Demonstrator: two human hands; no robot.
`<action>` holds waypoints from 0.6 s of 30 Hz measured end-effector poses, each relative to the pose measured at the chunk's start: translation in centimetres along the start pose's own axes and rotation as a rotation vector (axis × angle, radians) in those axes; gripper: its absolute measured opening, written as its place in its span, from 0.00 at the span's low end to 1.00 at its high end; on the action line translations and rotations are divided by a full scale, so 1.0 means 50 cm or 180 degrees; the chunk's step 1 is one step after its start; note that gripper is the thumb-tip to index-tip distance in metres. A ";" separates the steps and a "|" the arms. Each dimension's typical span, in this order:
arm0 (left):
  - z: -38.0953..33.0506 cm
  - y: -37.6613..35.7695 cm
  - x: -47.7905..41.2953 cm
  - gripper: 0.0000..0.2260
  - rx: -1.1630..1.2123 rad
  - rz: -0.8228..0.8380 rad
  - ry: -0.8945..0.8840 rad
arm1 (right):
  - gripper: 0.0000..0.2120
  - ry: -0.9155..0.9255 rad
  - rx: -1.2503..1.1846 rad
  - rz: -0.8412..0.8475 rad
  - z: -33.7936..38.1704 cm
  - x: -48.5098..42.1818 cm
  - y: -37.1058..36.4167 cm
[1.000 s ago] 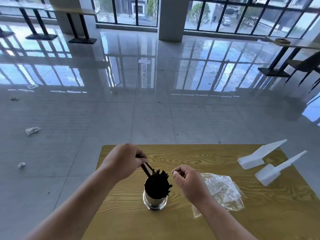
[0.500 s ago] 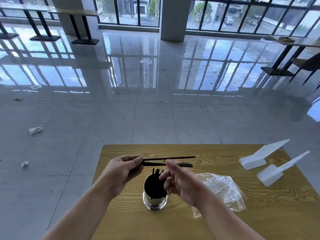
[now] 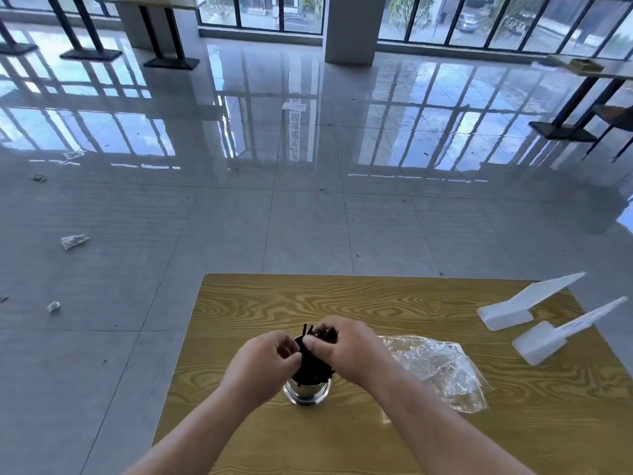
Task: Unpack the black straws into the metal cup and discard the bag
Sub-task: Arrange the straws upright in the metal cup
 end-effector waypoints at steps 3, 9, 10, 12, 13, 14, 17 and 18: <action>-0.022 -0.052 0.012 0.13 -0.0525 0.0209 -0.0333 | 0.23 -0.0271 -0.0161 0.0012 -0.043 0.016 -0.008; -0.070 -0.127 0.020 0.26 -0.1364 0.0150 -0.0811 | 0.14 -0.0350 -0.0569 -0.0407 -0.119 0.062 0.037; -0.078 -0.134 0.021 0.24 -0.1431 0.0082 -0.0864 | 0.13 -0.0372 -0.0575 -0.0405 -0.127 0.071 0.037; -0.095 -0.143 0.021 0.19 -0.1547 -0.0051 -0.0941 | 0.12 -0.0391 -0.0545 -0.0403 -0.137 0.085 0.035; -0.102 -0.146 0.021 0.17 -0.1583 -0.0097 -0.0977 | 0.11 -0.0389 -0.0523 -0.0395 -0.139 0.090 0.033; -0.107 -0.147 0.020 0.15 -0.1601 -0.0127 -0.1004 | 0.11 -0.0379 -0.0504 -0.0383 -0.139 0.094 0.031; -0.113 -0.136 0.018 0.12 -0.1535 -0.0180 -0.1041 | 0.09 -0.0339 -0.0514 -0.0375 -0.136 0.098 0.027; -0.112 -0.130 0.017 0.12 -0.1490 -0.0192 -0.1051 | 0.09 -0.0327 -0.0512 -0.0378 -0.134 0.098 0.027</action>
Point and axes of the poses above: each hand's wrist, its own x-axis away from the middle knuckle, its own y-axis out of the back of the hand, z = x × y, the point moved 10 cm from there along -x, towards the middle knuckle, and after that the axes turned 13 degrees about y, right-handed, at the moved point
